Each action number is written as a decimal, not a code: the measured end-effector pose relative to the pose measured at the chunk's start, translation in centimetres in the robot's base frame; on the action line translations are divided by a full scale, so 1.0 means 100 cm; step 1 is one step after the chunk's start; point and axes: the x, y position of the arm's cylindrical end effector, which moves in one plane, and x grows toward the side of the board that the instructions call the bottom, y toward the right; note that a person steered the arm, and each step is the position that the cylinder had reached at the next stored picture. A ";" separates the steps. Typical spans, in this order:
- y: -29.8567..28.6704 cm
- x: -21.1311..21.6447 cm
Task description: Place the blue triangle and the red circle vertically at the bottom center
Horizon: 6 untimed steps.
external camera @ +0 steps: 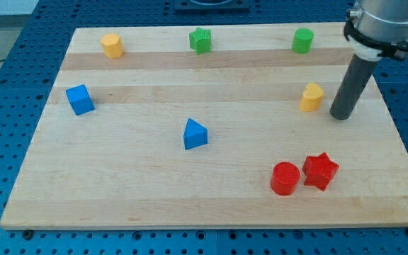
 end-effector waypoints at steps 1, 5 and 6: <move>0.011 -0.012; -0.056 0.015; -0.131 0.013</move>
